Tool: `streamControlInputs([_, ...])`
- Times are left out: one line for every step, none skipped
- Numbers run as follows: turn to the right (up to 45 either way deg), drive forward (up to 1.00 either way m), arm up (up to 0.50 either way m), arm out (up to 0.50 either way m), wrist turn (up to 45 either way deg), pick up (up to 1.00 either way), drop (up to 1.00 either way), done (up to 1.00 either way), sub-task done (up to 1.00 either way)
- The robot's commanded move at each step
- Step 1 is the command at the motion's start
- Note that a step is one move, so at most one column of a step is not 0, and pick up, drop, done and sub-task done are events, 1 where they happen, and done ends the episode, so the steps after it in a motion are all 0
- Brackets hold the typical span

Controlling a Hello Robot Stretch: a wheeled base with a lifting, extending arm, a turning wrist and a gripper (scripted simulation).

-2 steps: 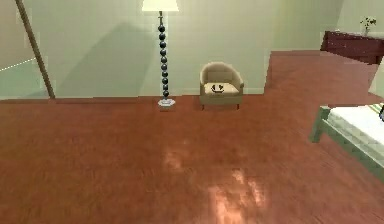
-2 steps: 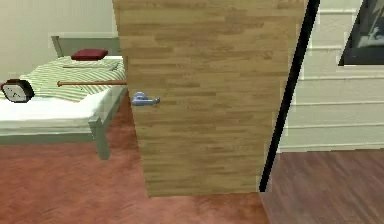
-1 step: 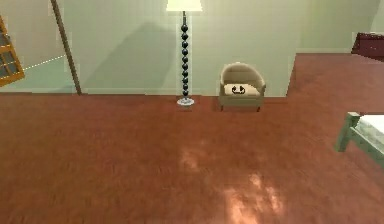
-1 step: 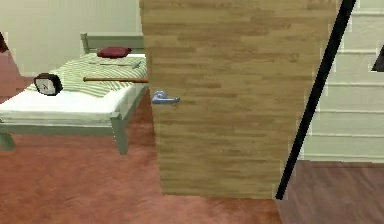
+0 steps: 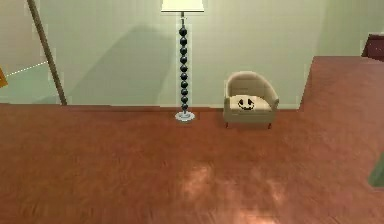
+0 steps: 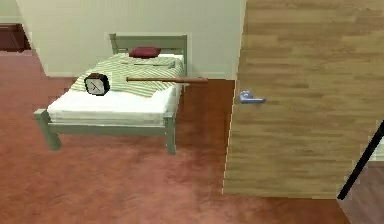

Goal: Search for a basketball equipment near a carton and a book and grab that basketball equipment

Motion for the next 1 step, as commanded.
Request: streamControlInputs([-39.0, 0.00, 0.00, 0.00, 0.0, 0.00, 0.00, 0.00, 0.00])
